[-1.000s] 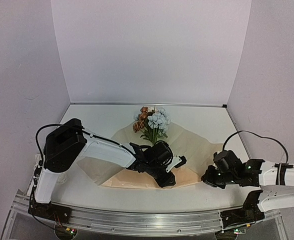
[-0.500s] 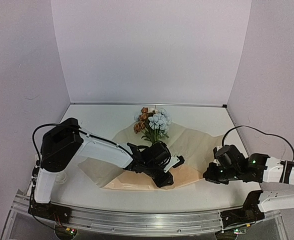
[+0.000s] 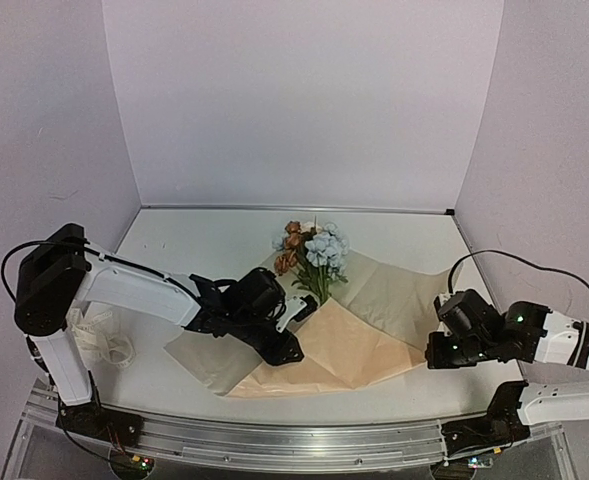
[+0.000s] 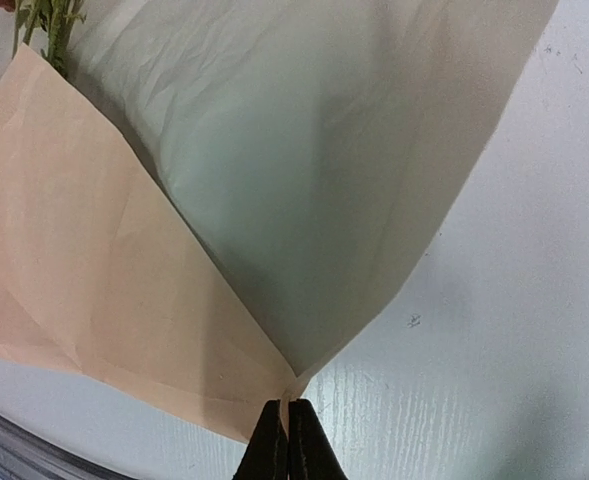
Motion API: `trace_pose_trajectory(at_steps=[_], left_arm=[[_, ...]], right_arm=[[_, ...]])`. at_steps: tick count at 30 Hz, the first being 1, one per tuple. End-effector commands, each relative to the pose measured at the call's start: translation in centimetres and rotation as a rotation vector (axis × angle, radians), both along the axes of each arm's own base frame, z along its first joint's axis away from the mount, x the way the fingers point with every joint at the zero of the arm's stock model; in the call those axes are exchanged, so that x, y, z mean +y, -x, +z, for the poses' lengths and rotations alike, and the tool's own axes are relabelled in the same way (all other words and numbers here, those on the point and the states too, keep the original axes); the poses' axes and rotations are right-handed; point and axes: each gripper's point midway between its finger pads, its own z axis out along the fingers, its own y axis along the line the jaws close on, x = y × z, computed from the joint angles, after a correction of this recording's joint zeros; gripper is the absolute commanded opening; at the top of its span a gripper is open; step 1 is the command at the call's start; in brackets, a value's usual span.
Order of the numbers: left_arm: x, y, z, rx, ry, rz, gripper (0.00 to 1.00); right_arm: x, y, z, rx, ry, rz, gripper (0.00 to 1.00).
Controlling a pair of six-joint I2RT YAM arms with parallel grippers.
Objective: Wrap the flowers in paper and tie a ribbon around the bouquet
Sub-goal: Fold the one-fourth-folded wrapping paper at the center of the board.
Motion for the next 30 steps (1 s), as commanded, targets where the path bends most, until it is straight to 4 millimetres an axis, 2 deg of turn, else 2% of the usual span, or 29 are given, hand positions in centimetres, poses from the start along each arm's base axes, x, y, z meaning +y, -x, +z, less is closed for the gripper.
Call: trace_pose_trajectory(at_steps=[1,6,13,18,23,30], left_arm=[[-4.3,-2.3,3.9,-0.123,0.106,-0.050,0.21],[-9.6,-5.2,4.7,-0.248,0.119,-0.133,0.21],[-14.3,-7.3,1.7,-0.344,0.095,-0.237,0.19],[-15.8,-8.0,-0.2,-0.367,0.076,-0.258,0.19],[-16.5,-8.2,-1.6,-0.376,0.066,-0.257,0.19],[-16.6,-8.5,-1.6,-0.385,0.075,-0.230,0.21]], right_arm=[[1.1,0.0,1.7,-0.004,-0.016,0.062,0.00],[2.5,0.5,2.6,0.036,-0.051,0.127,0.00],[3.8,1.7,3.9,0.099,-0.091,0.209,0.00],[4.2,1.9,3.9,0.124,-0.088,0.223,0.00],[4.3,1.4,4.5,0.105,-0.074,0.223,0.00],[4.3,0.9,6.2,0.039,-0.018,0.265,0.00]])
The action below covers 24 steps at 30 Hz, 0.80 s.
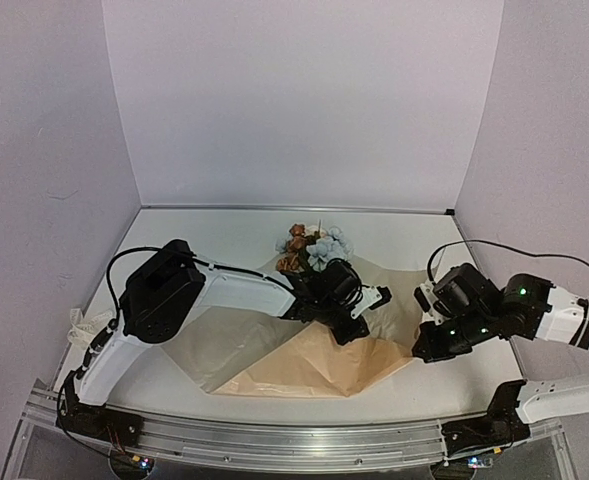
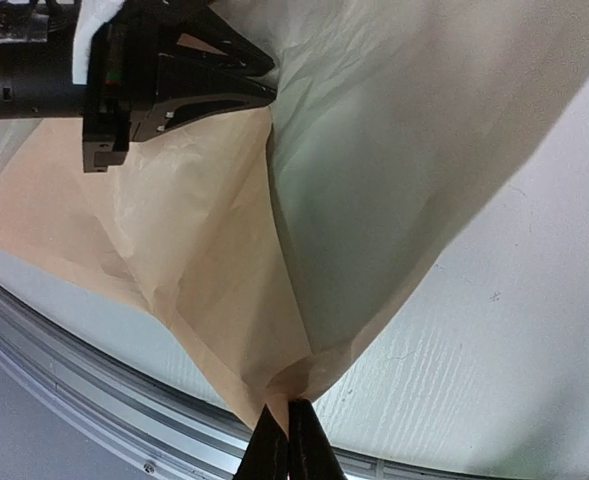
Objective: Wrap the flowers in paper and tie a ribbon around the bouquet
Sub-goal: Fold the one-fourth-folded wrapping paper at the center of the board.
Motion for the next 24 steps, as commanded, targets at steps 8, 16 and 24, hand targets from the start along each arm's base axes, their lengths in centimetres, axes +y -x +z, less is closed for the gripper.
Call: trace_pose_trajectory(at_steps=[8,16,24], left_arm=[[-1.5,-1.1,1.3,-0.057,0.057,0.018,0.24],[-2.6,-1.8,1.7,-0.069,0.106,0.049,0.28],[-2.9,-2.6,3.1,-0.078,0.180,0.115,0.33]], right_arm=[[1.3,-0.2,3.1,-0.095,0.051,0.134,0.00],[2.0,-0.2,3.0,-0.109,0.050,0.156,0.00],[1.7,-0.7,3.2,-0.140,0.055,0.136,0.00]])
